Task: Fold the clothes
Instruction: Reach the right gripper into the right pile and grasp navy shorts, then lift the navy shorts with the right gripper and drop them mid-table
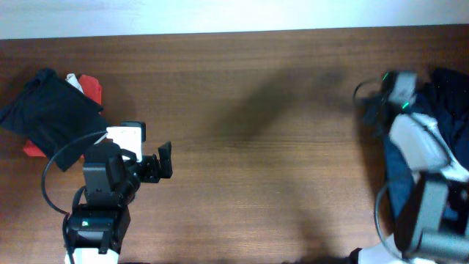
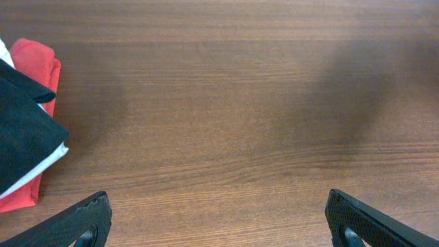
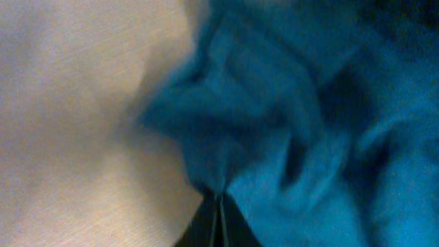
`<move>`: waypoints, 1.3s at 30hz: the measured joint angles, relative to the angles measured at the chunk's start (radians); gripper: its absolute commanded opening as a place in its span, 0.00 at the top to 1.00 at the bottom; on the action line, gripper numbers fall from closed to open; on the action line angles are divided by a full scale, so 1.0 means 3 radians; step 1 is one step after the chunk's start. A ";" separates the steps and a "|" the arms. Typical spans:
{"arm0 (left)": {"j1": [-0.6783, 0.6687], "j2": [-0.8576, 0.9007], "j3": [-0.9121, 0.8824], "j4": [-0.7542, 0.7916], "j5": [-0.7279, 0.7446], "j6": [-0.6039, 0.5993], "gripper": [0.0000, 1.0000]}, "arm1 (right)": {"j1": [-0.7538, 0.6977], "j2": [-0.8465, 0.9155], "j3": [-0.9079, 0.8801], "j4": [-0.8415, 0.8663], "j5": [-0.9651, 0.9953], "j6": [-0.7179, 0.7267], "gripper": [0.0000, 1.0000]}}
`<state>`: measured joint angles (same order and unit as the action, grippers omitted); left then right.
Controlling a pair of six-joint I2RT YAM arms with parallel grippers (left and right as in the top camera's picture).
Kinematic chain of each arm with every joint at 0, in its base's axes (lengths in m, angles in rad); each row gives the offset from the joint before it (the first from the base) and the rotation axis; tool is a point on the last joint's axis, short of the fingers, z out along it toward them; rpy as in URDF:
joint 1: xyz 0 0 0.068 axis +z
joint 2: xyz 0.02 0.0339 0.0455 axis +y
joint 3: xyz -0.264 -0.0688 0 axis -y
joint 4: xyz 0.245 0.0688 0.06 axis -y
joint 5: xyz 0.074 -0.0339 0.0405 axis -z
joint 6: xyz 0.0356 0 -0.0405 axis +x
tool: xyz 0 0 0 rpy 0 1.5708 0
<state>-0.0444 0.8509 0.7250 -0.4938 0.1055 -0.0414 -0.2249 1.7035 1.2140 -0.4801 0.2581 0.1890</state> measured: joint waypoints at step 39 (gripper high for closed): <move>-0.0384 0.1643 0.0019 -0.0259 0.1237 -0.1404 0.01 | 0.0573 -0.0214 0.1788 -0.2817 -0.0810 -0.0089 0.01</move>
<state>-0.1596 1.3437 0.7307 -0.5716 0.4767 -0.4625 -0.0528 1.6394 1.7504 -1.3251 0.0151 0.1623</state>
